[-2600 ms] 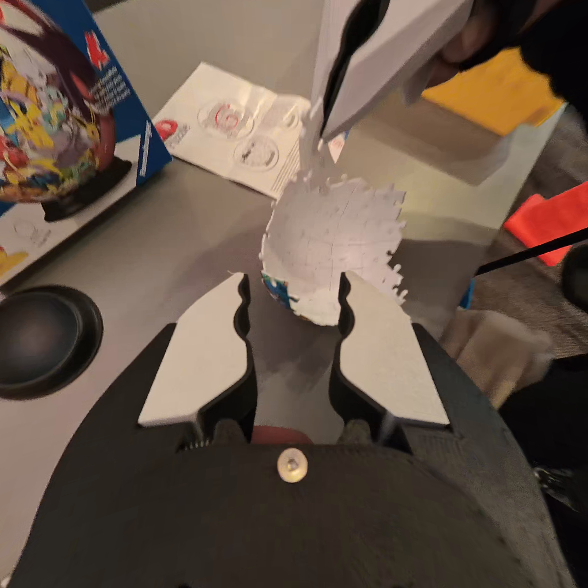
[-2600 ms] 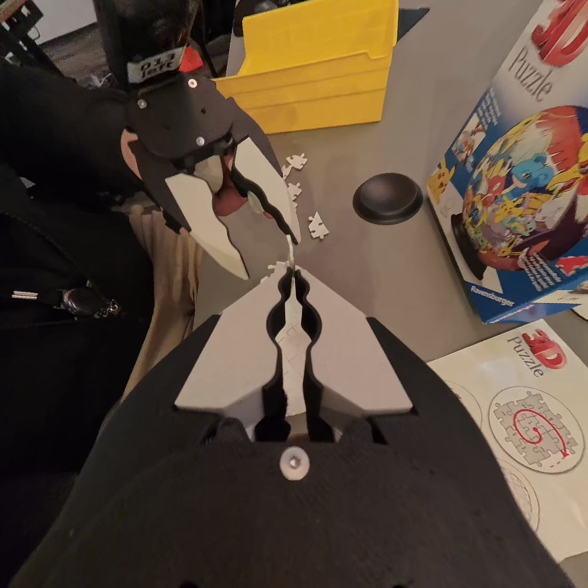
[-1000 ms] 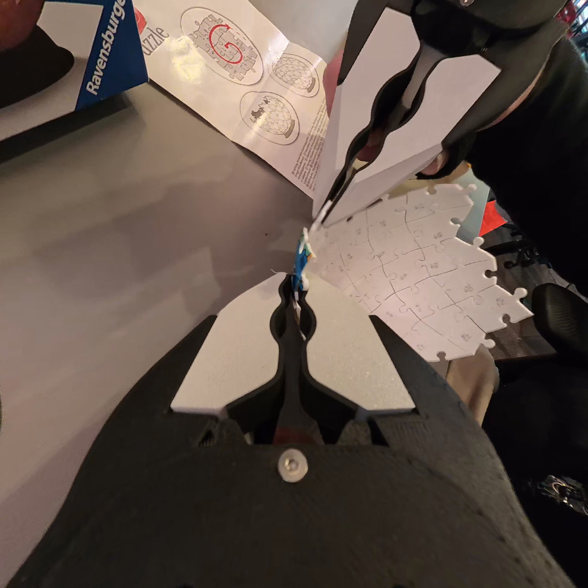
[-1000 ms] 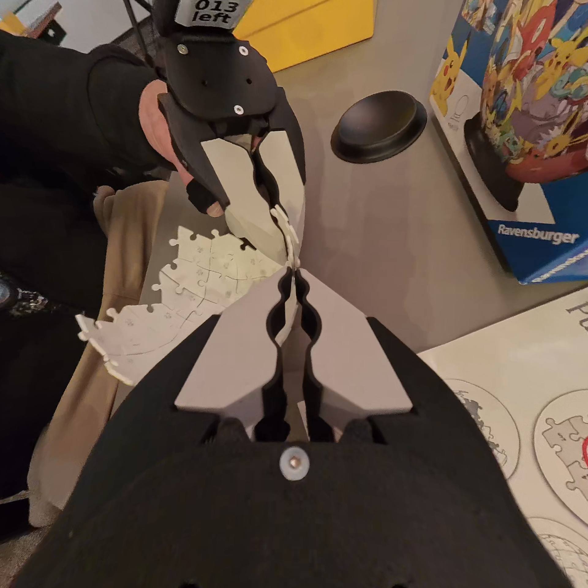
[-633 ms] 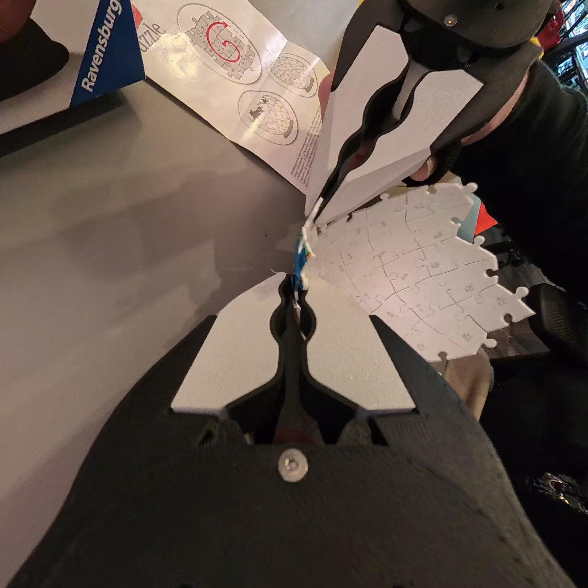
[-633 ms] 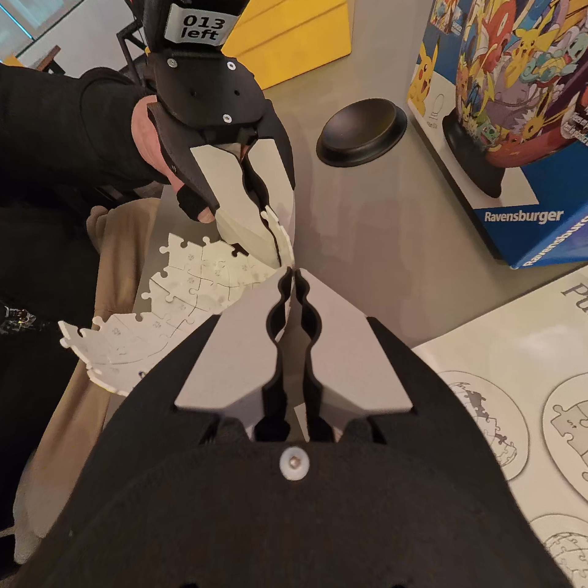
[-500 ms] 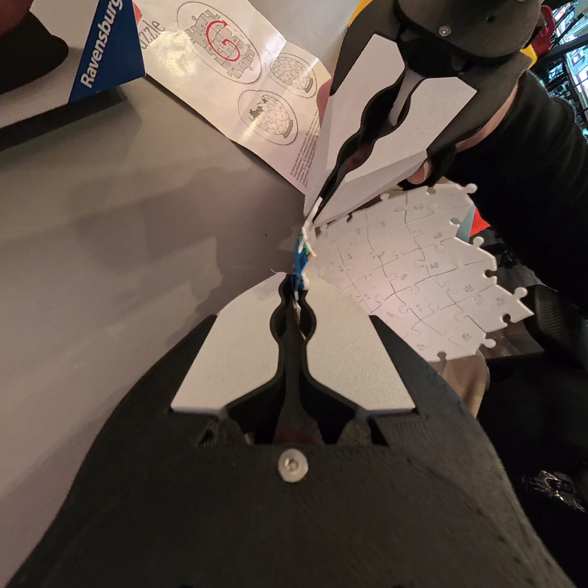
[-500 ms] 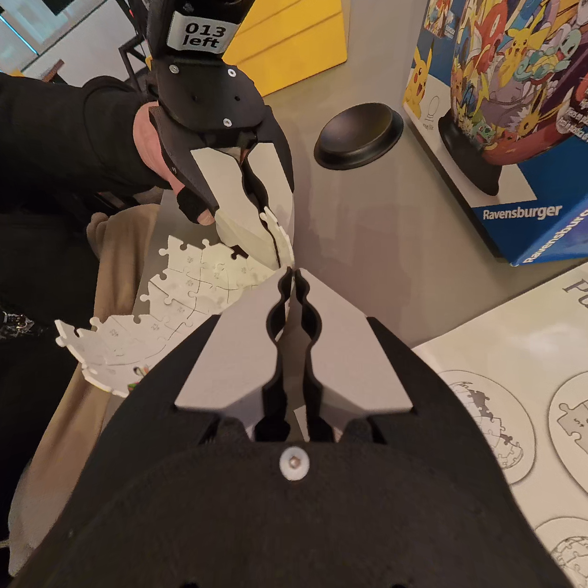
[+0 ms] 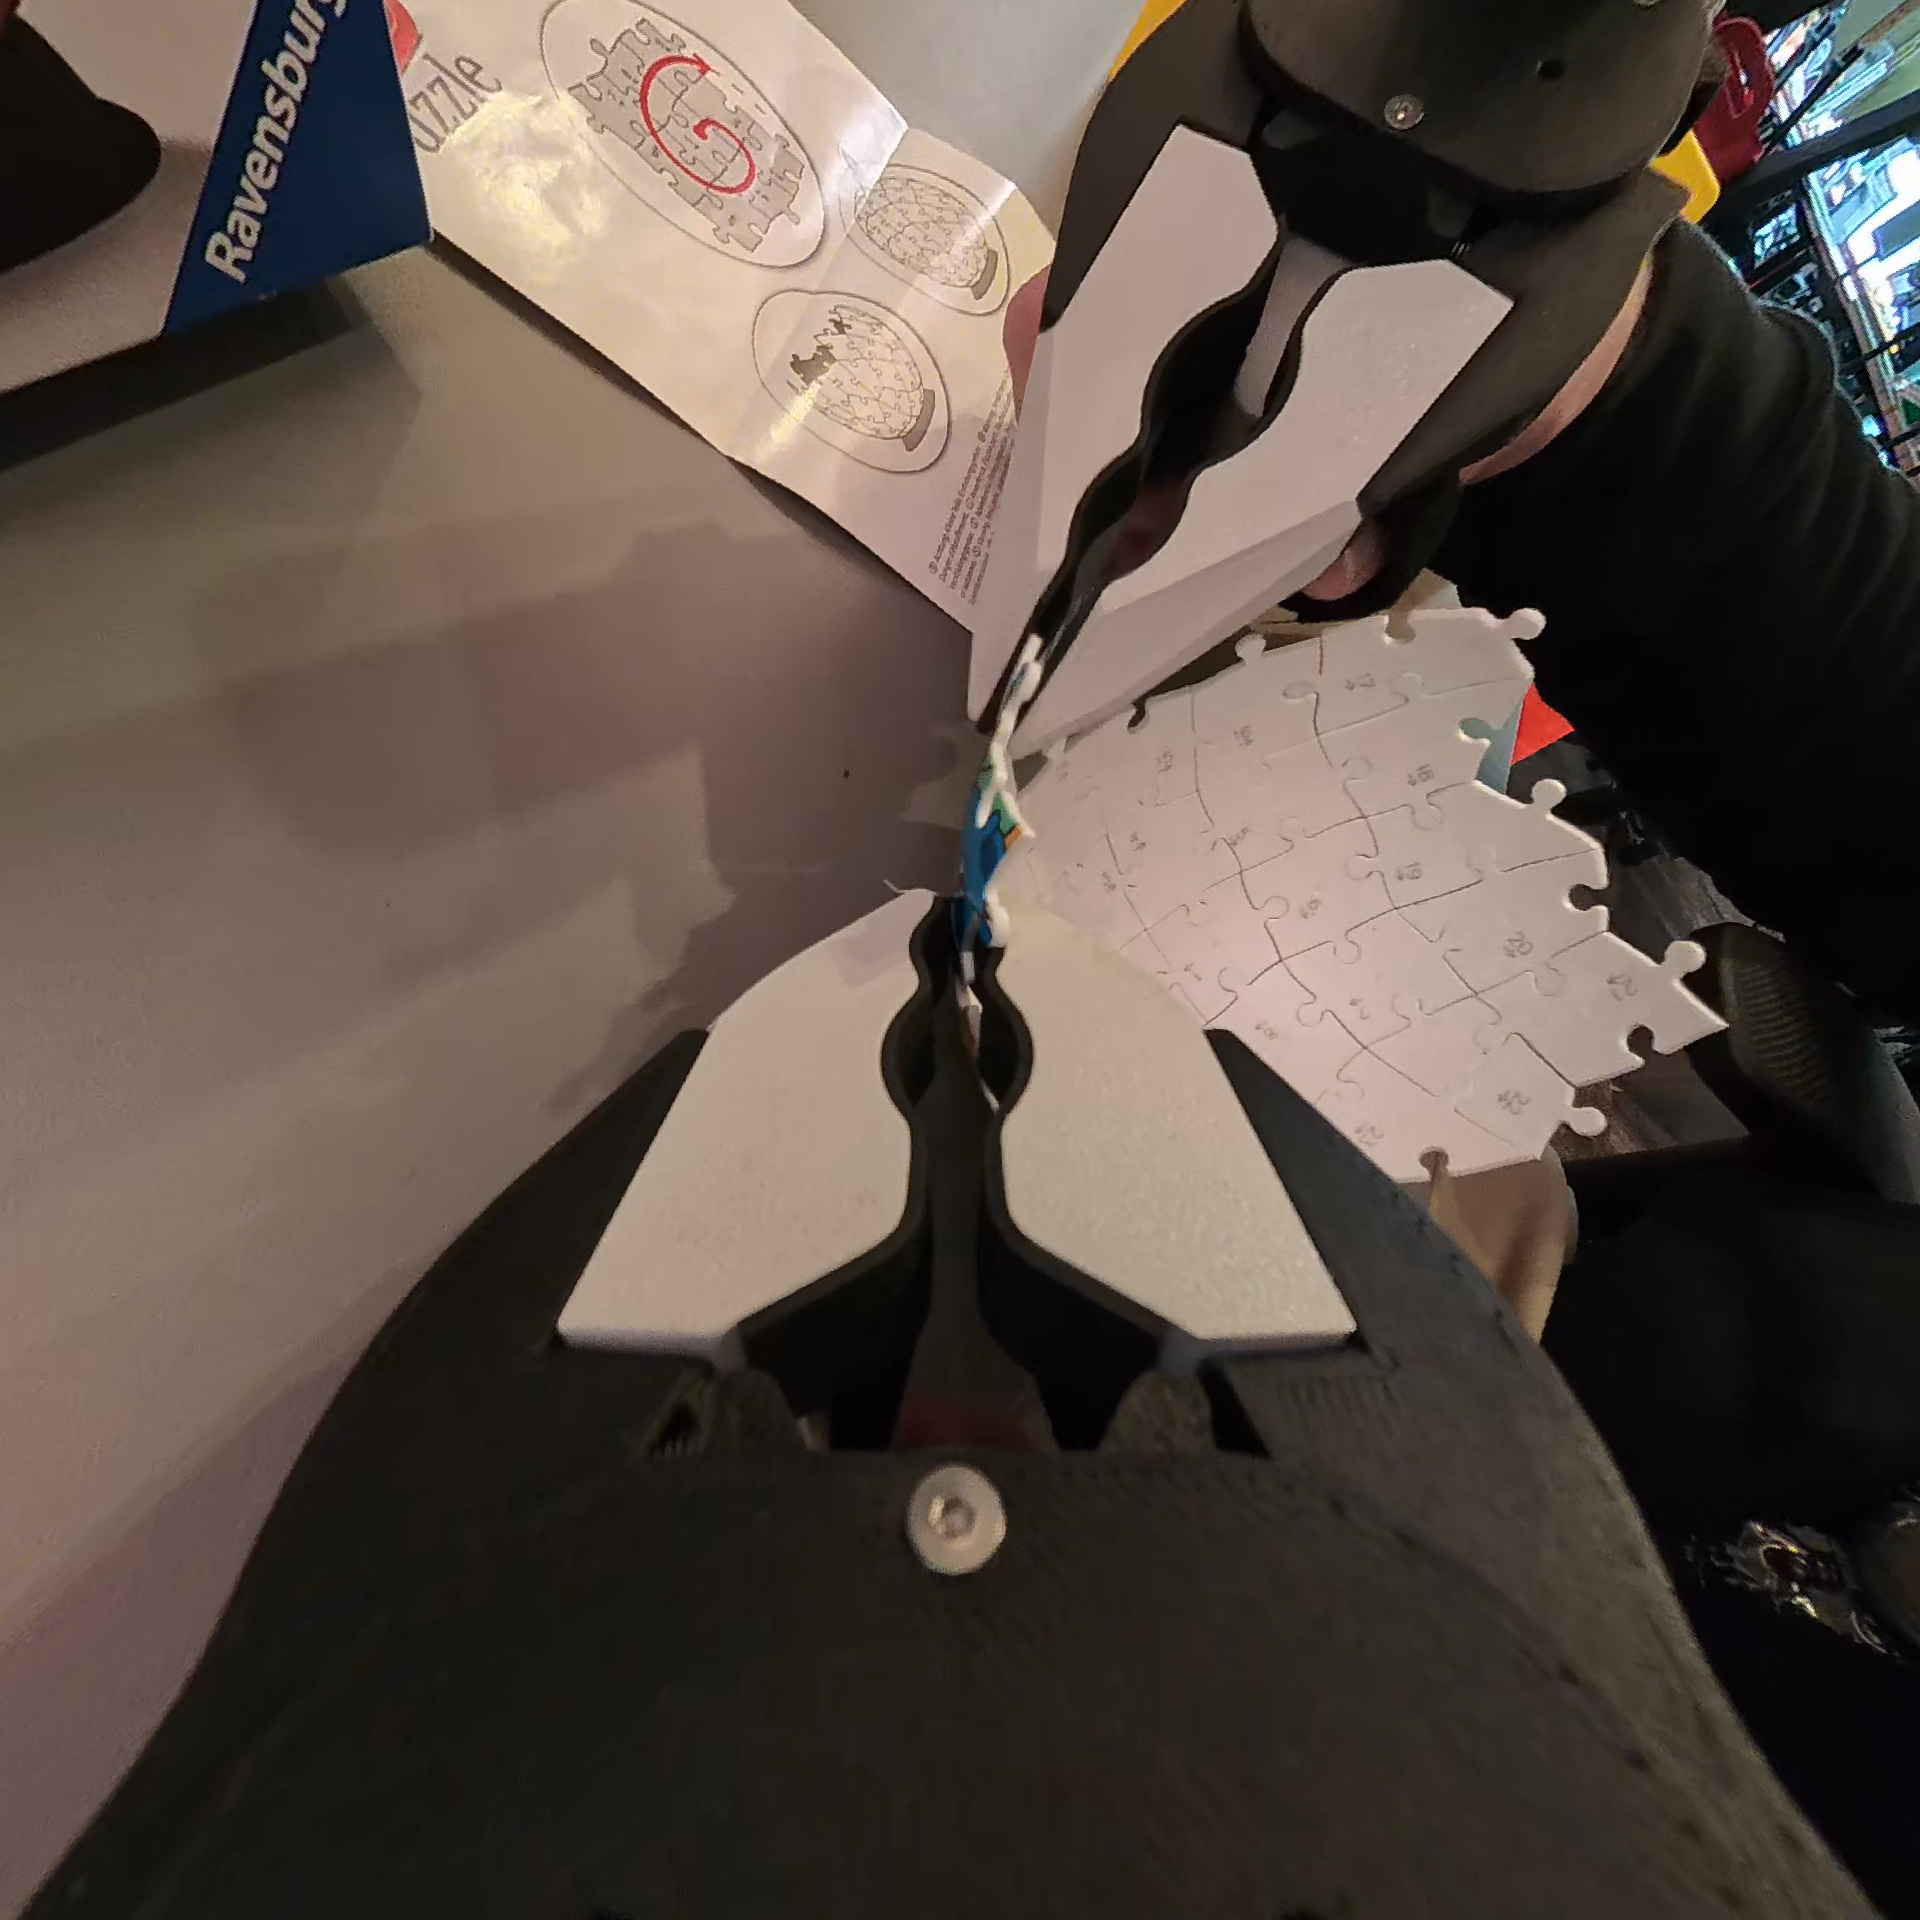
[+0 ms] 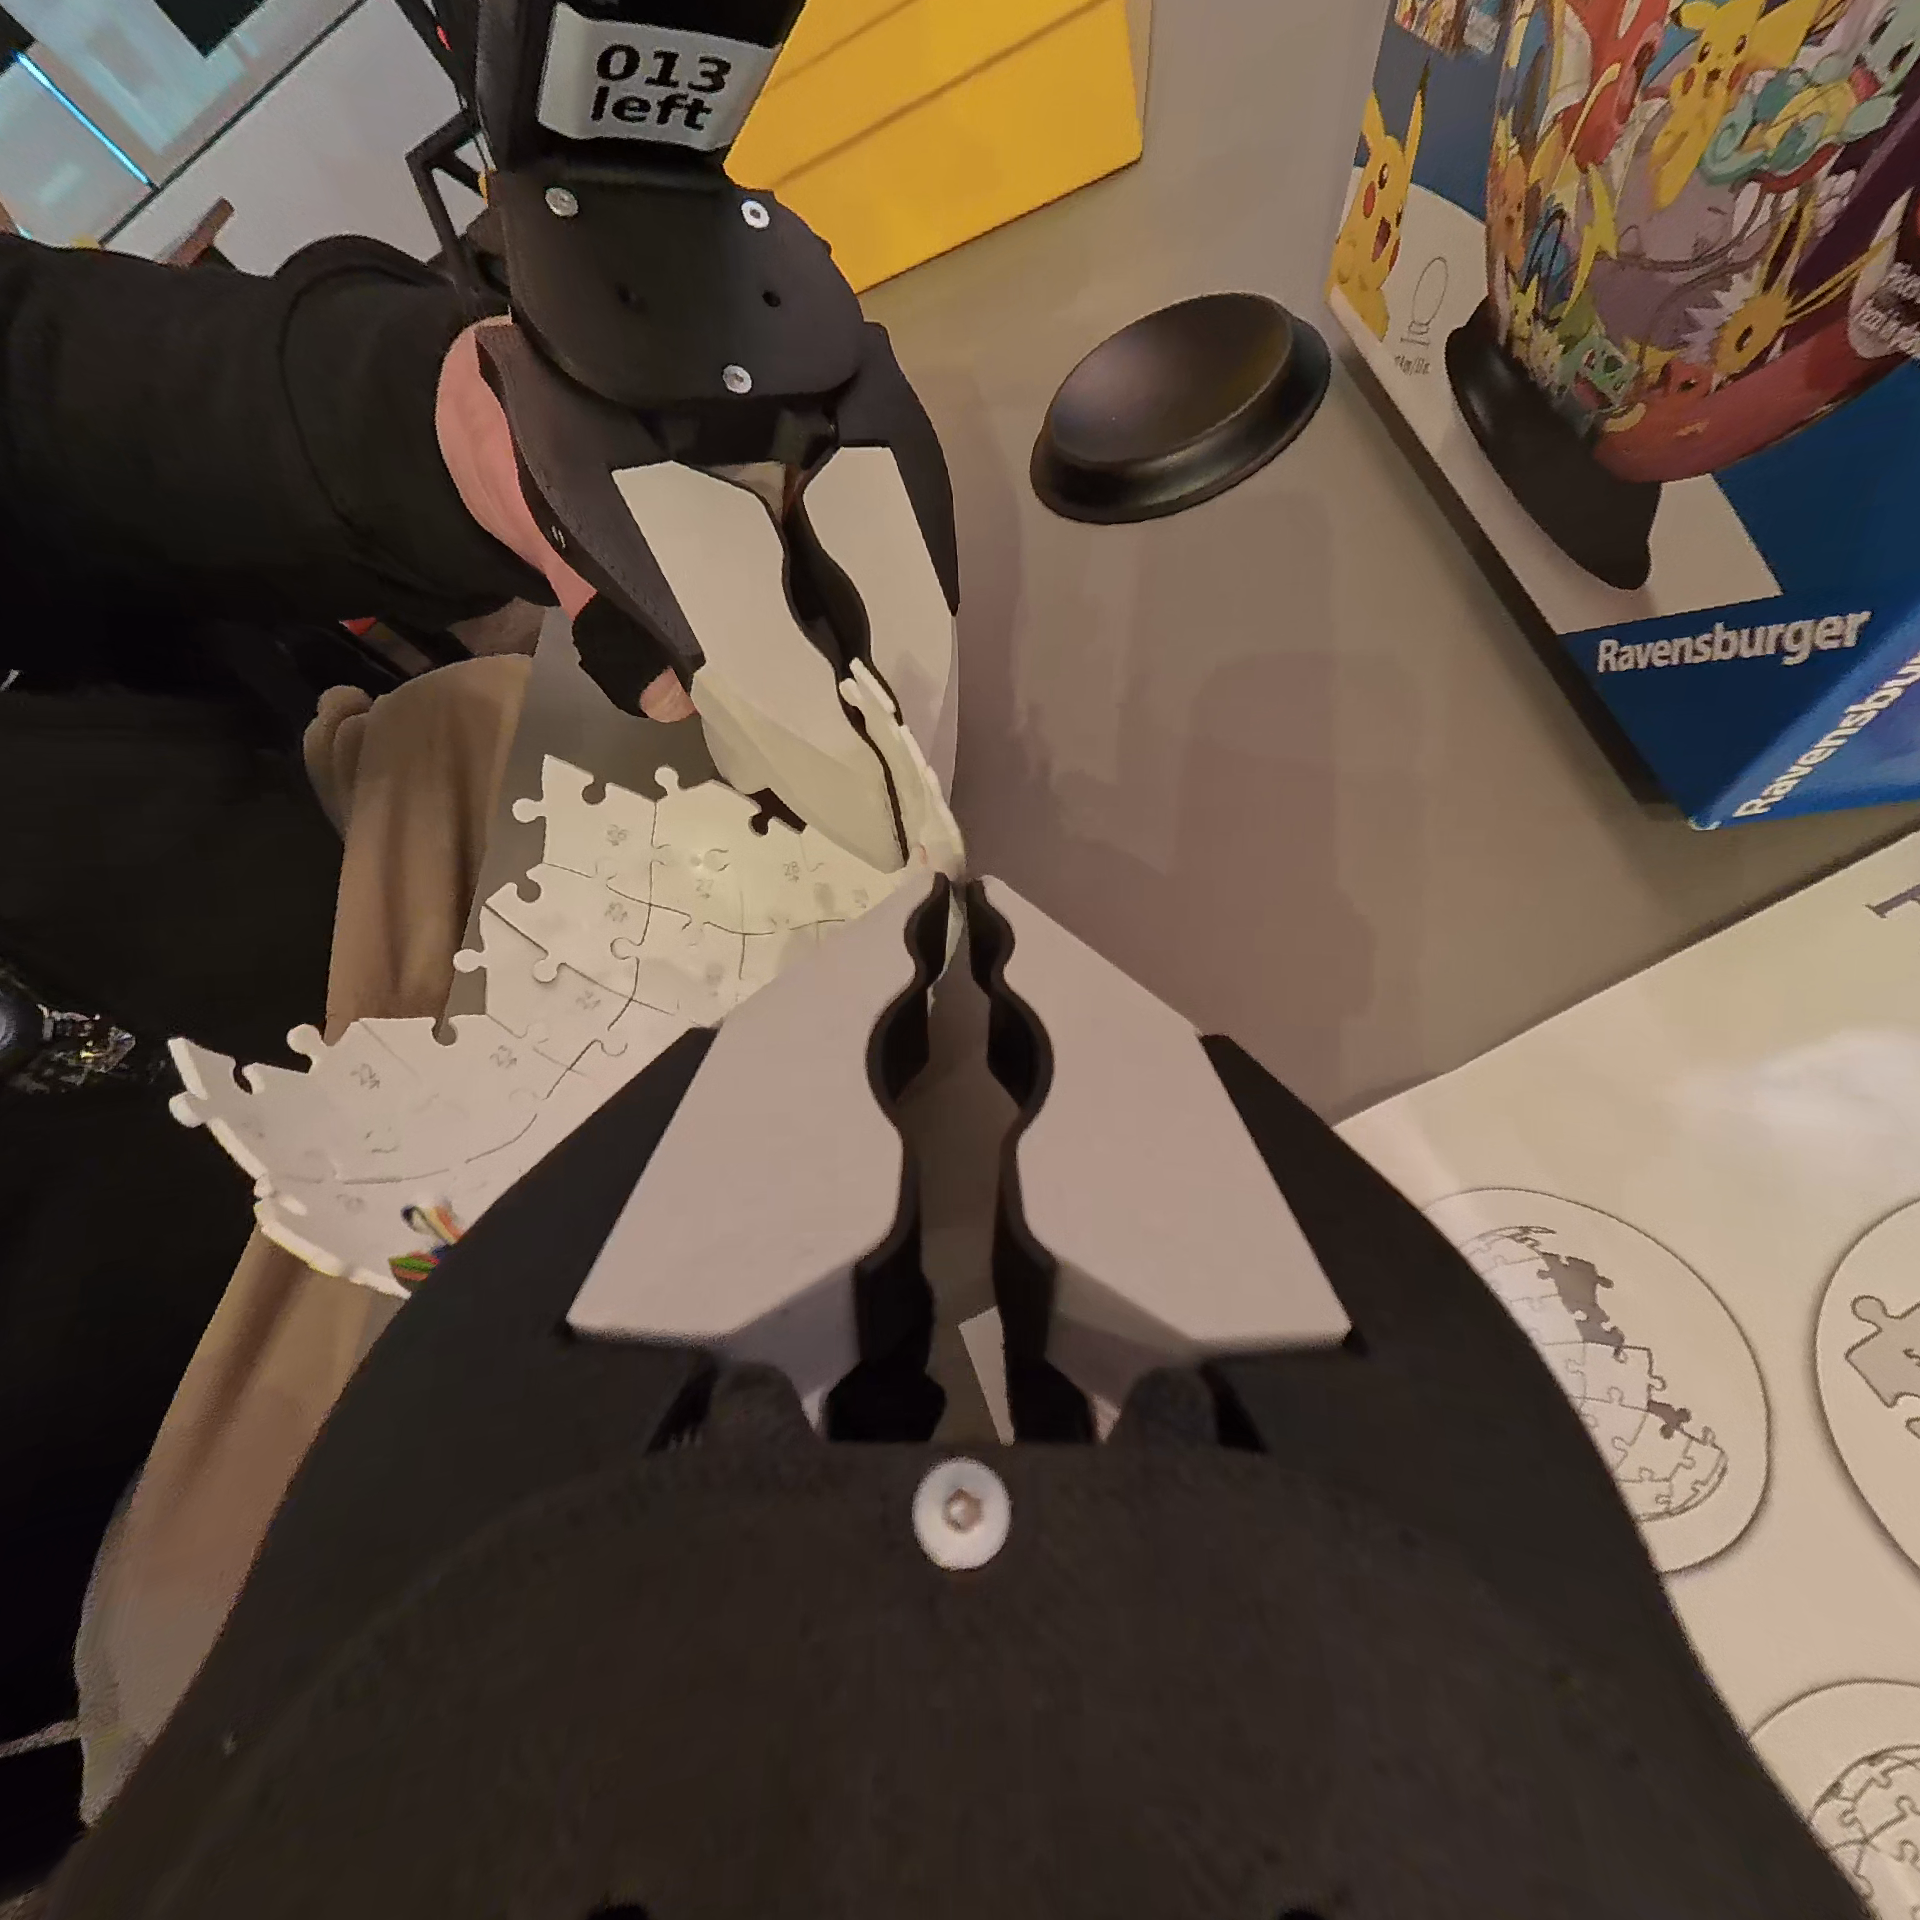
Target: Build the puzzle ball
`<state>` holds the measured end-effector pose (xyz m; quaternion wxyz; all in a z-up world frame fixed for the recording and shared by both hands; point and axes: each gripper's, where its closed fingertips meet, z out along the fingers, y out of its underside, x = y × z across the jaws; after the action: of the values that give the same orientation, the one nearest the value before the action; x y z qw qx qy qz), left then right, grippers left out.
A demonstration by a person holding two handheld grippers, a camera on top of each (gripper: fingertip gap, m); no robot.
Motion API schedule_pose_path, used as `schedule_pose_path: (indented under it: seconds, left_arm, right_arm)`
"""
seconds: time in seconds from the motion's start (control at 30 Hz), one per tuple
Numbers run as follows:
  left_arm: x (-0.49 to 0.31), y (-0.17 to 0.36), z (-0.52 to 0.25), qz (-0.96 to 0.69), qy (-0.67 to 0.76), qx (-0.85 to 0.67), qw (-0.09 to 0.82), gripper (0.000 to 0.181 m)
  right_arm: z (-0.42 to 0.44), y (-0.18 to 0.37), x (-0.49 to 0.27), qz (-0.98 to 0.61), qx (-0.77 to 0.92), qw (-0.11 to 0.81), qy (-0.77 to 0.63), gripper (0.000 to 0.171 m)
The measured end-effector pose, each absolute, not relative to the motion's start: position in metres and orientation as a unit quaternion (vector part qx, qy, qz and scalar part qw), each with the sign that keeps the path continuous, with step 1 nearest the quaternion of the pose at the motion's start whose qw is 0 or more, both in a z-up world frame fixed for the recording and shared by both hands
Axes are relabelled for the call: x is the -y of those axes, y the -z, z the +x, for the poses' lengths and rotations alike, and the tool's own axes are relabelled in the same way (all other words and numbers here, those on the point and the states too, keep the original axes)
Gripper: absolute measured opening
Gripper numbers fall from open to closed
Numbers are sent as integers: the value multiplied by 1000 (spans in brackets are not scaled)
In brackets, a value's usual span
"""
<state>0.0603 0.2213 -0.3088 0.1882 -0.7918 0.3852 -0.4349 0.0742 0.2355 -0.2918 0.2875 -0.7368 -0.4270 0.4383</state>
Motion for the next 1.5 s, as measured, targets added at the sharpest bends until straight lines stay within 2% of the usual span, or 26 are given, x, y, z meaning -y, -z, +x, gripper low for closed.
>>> schedule_pose_path:
  seconds: [0.23,0.5,0.77,1.5]
  left_arm:
    - [-221,308,62,-790,435,-389,189,2]
    - [-219,307,64,-784,435,-400,190,2]
    - [-219,307,64,-783,434,-403,189,2]
    - [-214,308,68,-762,437,-432,203,2]
  right_arm:
    - [72,293,-231,-734,433,267,-449,12]
    - [70,302,-228,-742,443,226,-449,15]
    - [67,300,-223,-735,457,225,-448,0]
    - [68,301,-221,-738,431,183,-487,0]
